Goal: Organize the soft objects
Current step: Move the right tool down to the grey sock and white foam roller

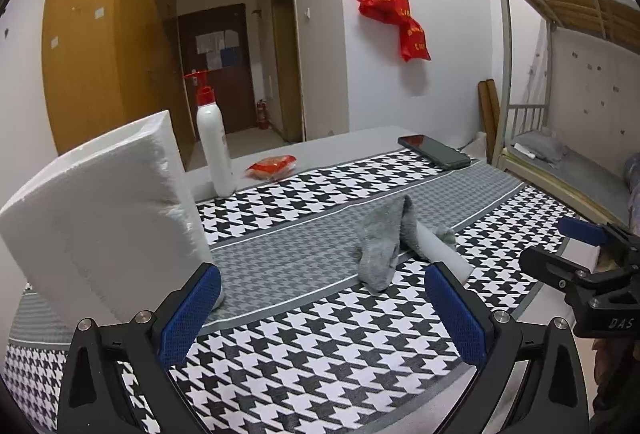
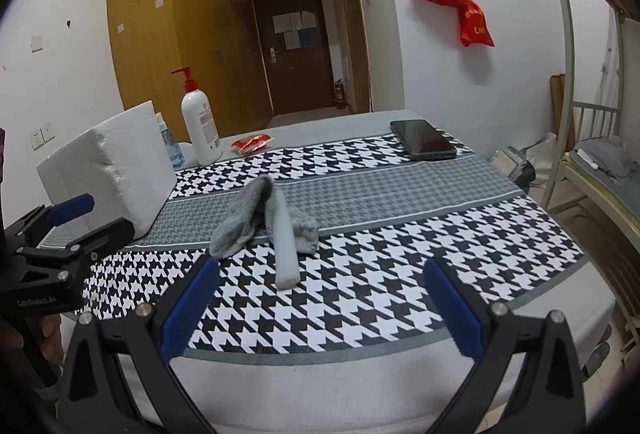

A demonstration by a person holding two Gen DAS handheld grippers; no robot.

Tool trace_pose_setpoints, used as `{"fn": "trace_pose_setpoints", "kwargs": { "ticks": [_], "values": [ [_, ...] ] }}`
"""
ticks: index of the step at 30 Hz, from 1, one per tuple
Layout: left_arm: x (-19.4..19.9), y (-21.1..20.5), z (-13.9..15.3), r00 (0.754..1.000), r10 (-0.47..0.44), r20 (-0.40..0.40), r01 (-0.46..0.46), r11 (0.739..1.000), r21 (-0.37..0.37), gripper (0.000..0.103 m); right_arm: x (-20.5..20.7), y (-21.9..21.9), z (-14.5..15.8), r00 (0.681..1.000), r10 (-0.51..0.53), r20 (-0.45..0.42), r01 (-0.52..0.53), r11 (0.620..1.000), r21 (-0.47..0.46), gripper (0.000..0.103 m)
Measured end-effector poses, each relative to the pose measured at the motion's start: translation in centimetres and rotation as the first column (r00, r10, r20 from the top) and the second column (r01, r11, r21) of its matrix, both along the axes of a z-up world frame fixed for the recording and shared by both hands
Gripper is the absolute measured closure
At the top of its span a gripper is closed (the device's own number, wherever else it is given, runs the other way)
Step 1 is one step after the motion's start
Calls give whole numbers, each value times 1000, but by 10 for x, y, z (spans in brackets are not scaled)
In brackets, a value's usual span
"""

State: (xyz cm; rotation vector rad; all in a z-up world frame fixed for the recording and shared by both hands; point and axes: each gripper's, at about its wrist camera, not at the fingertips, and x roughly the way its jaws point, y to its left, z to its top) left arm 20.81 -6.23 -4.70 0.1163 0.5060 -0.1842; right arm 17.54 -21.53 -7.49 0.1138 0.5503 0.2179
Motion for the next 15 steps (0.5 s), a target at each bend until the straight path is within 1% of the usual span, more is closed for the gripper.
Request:
{"fn": "trace_pose_setpoints", "kwargs": {
  "ticks": [7, 11, 15],
  "values": [
    [19, 0, -7, 999, 20, -46, -20, 1000, -1, 1, 23, 8, -11, 998, 40, -52, -40, 999, -12, 0],
    [28, 0, -13, 997, 15, -77, -16, 1000, -7, 1, 34, 11, -16, 995, 60, -85, -62, 998, -16, 0],
    [34, 3, -14, 996, 27, -86, -28, 1000, -10, 1, 42, 16, -21, 991, 82, -110, -85, 996, -19, 0]
  ]
}}
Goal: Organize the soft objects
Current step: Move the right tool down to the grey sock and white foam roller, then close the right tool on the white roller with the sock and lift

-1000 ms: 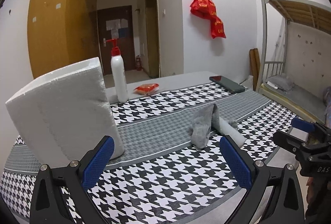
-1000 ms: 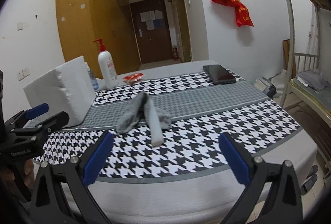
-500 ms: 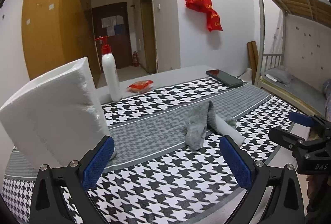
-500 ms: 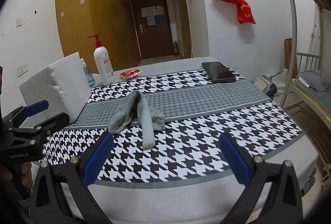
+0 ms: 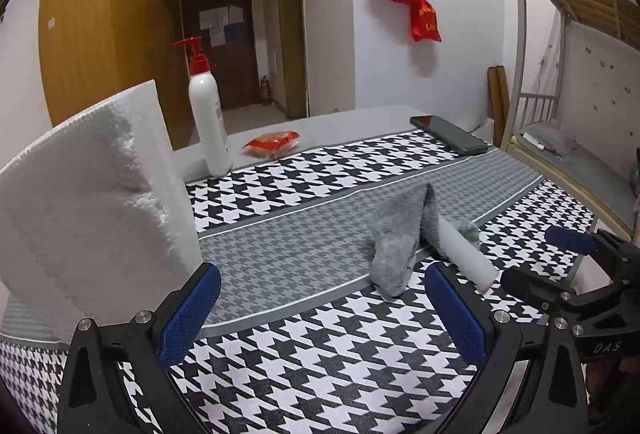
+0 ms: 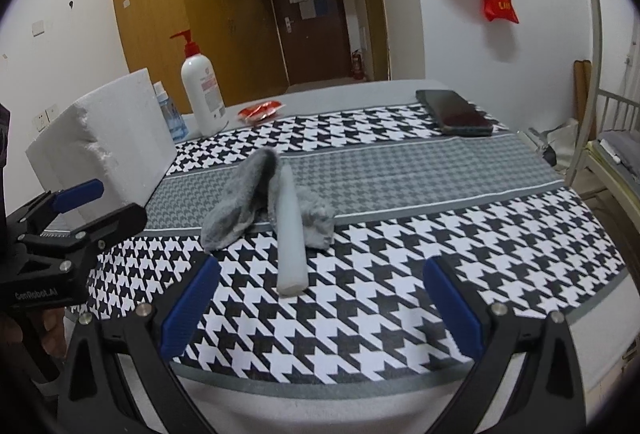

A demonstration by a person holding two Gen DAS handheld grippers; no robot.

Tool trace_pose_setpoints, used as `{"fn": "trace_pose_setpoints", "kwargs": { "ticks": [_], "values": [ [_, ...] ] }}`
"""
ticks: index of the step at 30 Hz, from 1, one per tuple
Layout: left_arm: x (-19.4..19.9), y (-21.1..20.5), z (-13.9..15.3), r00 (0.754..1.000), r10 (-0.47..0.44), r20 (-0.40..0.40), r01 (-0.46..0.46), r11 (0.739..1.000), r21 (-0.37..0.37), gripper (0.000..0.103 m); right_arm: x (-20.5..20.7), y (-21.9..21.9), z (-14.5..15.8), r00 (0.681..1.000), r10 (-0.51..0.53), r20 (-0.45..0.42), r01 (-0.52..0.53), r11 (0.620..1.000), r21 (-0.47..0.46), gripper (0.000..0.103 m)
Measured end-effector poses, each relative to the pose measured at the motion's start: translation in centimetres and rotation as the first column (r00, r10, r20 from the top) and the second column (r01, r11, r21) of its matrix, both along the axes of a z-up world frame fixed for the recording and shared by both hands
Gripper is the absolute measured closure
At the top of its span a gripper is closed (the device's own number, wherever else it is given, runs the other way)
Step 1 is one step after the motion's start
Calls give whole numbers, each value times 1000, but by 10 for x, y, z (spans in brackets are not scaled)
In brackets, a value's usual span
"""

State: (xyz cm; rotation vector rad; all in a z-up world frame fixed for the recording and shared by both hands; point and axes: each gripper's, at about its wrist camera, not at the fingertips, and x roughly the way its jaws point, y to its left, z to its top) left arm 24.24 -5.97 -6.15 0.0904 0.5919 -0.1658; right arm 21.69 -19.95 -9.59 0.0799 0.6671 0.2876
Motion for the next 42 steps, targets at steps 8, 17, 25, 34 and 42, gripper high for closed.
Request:
{"fn": "trace_pose_setpoints", "kwargs": {
  "ticks": [8, 17, 25, 34, 42],
  "values": [
    [6, 1, -2, 1000, 4, -2, -4, 1000, -2, 1, 13, 8, -7, 998, 44, -44, -45, 999, -26, 10],
    [12, 4, -5, 1000, 9, -15, -9, 1000, -14, 1, 23, 15, -14, 992, 77, -101, -83, 995, -62, 59],
    [14, 4, -7, 1000, 8, -29, -9, 1000, -19, 1, 23, 22, -15, 986, 132, -104, -139, 989, -57, 78],
    [10, -2, -5, 1000, 1, -27, -1, 1000, -9, 1, 15, 7, -2, 989, 130, -68, -129, 992, 6, 82],
    [8, -15, -4, 999, -30, -31, 30, 1000, -2, 1, -4, -33, 11, 999, 41, -31, -40, 999, 20, 82]
  ]
}}
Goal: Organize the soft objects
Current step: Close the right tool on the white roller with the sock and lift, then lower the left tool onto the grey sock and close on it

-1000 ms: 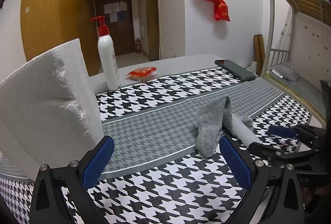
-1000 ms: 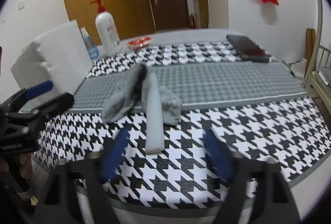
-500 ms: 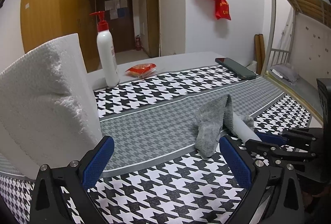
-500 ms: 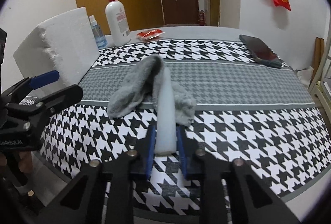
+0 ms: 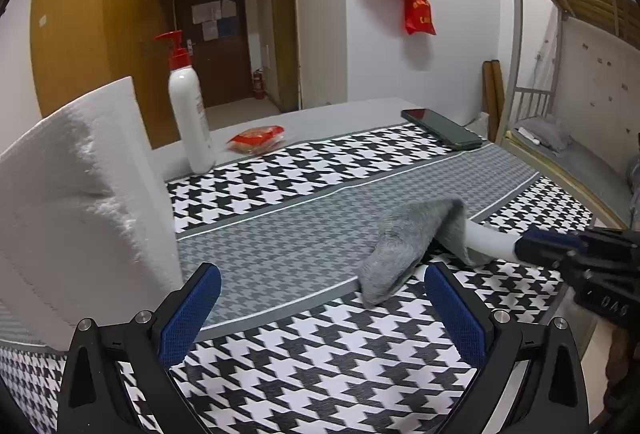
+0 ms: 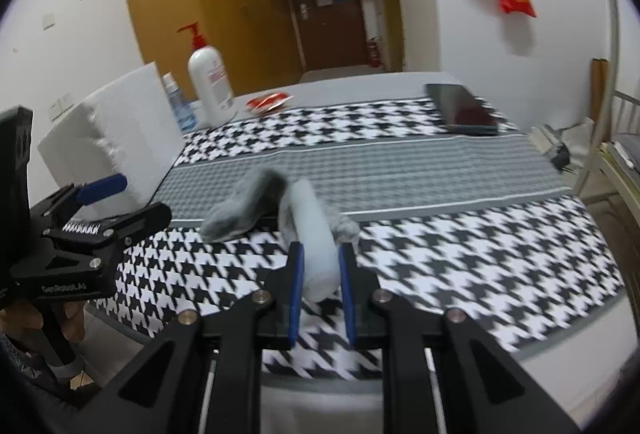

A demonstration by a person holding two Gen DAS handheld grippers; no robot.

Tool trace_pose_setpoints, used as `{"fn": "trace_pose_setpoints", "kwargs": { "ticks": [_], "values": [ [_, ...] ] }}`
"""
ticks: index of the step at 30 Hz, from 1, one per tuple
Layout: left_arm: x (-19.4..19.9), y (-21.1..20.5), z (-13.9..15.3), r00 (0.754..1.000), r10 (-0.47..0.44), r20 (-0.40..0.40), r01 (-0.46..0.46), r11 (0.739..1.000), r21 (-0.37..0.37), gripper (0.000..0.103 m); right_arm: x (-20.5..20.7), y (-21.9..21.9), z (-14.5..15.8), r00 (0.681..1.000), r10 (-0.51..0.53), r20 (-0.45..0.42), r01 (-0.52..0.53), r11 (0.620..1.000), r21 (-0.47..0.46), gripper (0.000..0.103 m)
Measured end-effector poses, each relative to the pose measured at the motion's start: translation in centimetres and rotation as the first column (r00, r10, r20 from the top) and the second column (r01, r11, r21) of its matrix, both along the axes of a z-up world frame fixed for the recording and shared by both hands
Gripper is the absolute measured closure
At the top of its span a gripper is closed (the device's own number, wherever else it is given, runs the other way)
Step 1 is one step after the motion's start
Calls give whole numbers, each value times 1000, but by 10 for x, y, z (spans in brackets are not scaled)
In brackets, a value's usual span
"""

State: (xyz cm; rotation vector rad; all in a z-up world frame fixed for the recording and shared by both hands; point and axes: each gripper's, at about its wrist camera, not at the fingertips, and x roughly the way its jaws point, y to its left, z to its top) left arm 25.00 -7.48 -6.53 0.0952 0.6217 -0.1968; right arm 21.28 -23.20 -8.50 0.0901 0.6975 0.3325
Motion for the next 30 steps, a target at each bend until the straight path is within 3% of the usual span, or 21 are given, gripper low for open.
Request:
{"fn": "trace_pose_setpoints", "kwargs": {
  "ticks": [10, 21, 26, 30],
  "values": [
    [-2, -26, -2, 995, -99, -28, 99, 995, -11, 1, -11, -43, -4, 990, -138, 1, 138, 990, -6, 82],
    [23, -56, -4, 986, -137, -98, 136, 991, -21, 1, -14, -46, -12, 992, -127, -5, 127, 992, 13, 81],
    [36, -61, -11, 979, -140, -145, 133, 989, -57, 1, -14, -44, -14, 993, -120, -6, 120, 993, 16, 73],
    [47, -63, -19, 978, -108, -177, 101, 994, -49, 13, -12, -37, -14, 994, -112, -11, 112, 994, 7, 67]
  ]
}}
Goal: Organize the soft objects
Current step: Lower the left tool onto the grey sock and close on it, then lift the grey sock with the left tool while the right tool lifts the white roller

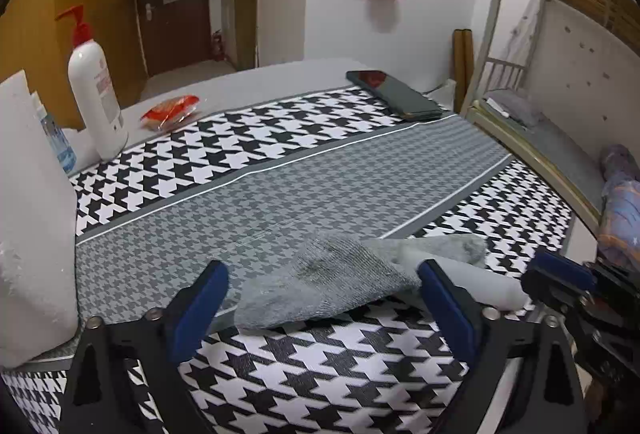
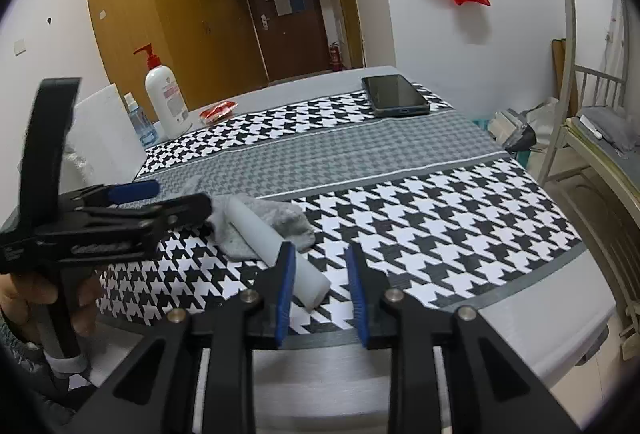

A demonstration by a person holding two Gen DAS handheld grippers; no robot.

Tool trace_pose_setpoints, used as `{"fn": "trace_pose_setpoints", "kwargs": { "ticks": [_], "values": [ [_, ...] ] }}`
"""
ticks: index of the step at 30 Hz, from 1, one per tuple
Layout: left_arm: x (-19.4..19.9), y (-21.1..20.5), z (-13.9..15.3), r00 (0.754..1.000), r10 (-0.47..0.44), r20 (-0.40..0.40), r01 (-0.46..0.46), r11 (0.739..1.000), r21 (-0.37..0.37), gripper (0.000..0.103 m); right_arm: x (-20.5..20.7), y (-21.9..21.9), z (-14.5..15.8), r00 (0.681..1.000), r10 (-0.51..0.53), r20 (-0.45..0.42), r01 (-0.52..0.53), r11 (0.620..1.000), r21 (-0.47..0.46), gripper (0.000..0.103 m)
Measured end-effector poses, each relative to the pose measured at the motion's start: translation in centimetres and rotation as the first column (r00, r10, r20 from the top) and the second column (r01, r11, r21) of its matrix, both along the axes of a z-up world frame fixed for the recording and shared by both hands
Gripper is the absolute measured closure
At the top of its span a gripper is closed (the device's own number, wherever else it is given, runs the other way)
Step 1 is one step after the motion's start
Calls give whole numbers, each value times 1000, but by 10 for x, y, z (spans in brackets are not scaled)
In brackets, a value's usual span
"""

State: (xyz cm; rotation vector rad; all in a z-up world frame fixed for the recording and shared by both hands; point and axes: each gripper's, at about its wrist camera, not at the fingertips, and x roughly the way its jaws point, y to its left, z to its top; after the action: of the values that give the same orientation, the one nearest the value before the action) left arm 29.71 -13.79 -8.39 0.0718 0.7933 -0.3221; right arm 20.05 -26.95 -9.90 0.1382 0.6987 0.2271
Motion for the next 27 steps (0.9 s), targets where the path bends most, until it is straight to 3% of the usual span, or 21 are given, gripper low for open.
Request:
{"fn": "trace_pose_setpoints", "kwargs": {
  "ticks": [2, 8, 10, 13, 18, 24, 27],
  "values": [
    [4, -2, -5, 1000, -12, -12, 12, 1000, 6, 25, 0, 2, 1, 1000, 3, 5, -3, 1000, 0, 38],
    [9, 1, -11, 998, -39, -44, 39, 999, -6, 54, 8, 12, 1, 999, 32, 4, -32, 999, -16, 34],
    [10, 2, -12, 996, -67, -55, 66, 998, -20, 71, 11, 18, 0, 999, 51, -5, -51, 998, -35, 34],
    [10, 2, -12, 994, -93, -51, 92, 995, -24, 77, 15, 24, -2, 997, 76, -18, -77, 996, -49, 34],
    [10, 11, -14, 988, -133, -77, 127, 989, -79, 79, 25, 37, -3, 990, 134, -30, -136, 988, -69, 34],
    [9, 15, -16, 985, -151, -84, 143, 985, -94, 79, 33, 48, -6, 978, 199, -66, -207, 964, -169, 35],
    [9, 16, -16, 985, -153, -82, 145, 985, -90, 79, 36, 51, -12, 971, 220, -96, -235, 952, -197, 59]
  ]
}}
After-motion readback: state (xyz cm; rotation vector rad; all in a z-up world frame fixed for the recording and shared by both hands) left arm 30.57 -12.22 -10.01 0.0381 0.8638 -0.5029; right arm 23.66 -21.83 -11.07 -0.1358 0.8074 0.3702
